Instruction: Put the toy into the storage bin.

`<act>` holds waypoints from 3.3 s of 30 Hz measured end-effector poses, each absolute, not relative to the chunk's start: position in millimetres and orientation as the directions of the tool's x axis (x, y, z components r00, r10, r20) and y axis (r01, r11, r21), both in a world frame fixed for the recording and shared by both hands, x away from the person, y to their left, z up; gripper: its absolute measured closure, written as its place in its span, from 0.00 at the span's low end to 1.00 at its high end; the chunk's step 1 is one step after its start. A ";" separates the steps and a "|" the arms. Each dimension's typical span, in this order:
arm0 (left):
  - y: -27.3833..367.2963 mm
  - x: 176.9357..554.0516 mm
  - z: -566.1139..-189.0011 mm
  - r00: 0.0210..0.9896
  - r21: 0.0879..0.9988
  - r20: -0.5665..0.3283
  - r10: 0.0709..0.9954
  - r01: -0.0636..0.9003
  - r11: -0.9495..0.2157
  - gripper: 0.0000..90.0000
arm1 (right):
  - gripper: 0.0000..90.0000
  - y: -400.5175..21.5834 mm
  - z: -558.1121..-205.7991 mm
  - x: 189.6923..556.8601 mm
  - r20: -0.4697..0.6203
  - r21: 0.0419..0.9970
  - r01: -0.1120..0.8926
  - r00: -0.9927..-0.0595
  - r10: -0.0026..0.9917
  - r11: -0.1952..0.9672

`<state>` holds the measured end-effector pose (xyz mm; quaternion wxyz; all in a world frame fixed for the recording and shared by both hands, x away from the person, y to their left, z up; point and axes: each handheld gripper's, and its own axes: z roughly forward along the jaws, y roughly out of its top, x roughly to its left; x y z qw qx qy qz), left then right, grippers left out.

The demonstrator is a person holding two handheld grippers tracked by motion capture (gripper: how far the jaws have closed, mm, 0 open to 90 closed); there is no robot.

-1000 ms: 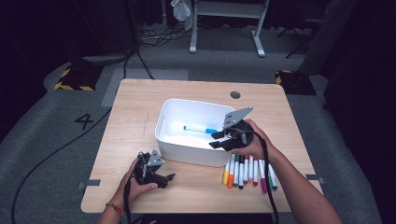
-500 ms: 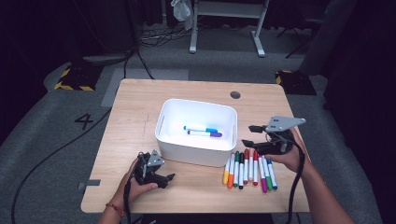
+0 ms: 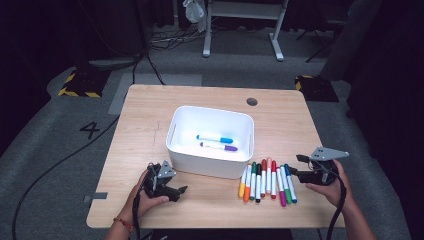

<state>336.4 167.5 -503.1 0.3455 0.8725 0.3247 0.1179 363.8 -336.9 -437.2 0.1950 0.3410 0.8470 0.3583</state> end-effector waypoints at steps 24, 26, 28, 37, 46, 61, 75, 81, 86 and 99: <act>167.4 336.2 -503.1 0.762 0.680 -0.017 0.647 0.483 -0.551 0.17 | 0.74 -365.9 -489.1 387.1 0.034 0.677 0.610 -0.585 0.810 0.411; 167.4 336.2 -503.1 0.762 0.680 -0.017 0.647 0.483 -0.551 0.17 | 0.78 -367.9 -489.0 387.5 0.031 0.677 0.612 -0.579 0.815 0.410; 167.4 336.2 -503.1 0.762 0.680 -0.017 0.647 0.483 -0.551 0.17 | 0.82 -368.4 -489.2 387.6 0.009 0.678 0.602 -0.581 0.814 0.422; 167.5 336.3 -503.1 0.762 0.679 -0.018 0.647 0.484 -0.551 0.17 | 0.83 -372.6 -486.1 387.2 0.030 0.713 0.576 -0.595 0.803 0.400; 167.5 336.3 -503.1 0.762 0.679 -0.018 0.647 0.484 -0.551 0.17 | 0.83 -375.0 -458.9 384.9 0.083 0.807 0.497 -0.630 0.772 0.319; 167.5 336.3 -503.1 0.762 0.679 -0.018 0.647 0.484 -0.551 0.17 | 0.83 -337.1 -386.1 381.0 0.047 0.899 0.321 -0.746 0.664 0.297; 167.5 336.3 -503.1 0.763 0.680 -0.017 0.647 0.483 -0.552 0.17 | 0.83 -238.8 -310.3 399.2 -0.039 0.919 0.161 -0.872 0.488 0.361; 167.4 336.2 -503.1 0.762 0.680 -0.016 0.647 0.482 -0.552 0.17 | 0.83 -202.2 -298.3 406.4 -0.059 0.913 0.130 -0.896 0.439 0.388; 167.5 336.2 -503.1 0.763 0.680 -0.016 0.647 0.482 -0.552 0.17 | 0.83 -176.7 -292.9 413.3 -0.060 0.903 0.122 -0.913 0.403 0.411; 167.4 336.1 -503.1 0.768 0.680 -0.015 0.641 0.478 -0.556 0.17 | 0.83 -116.8 -319.1 429.4 -0.043 0.810 0.163 -0.941 0.335 0.563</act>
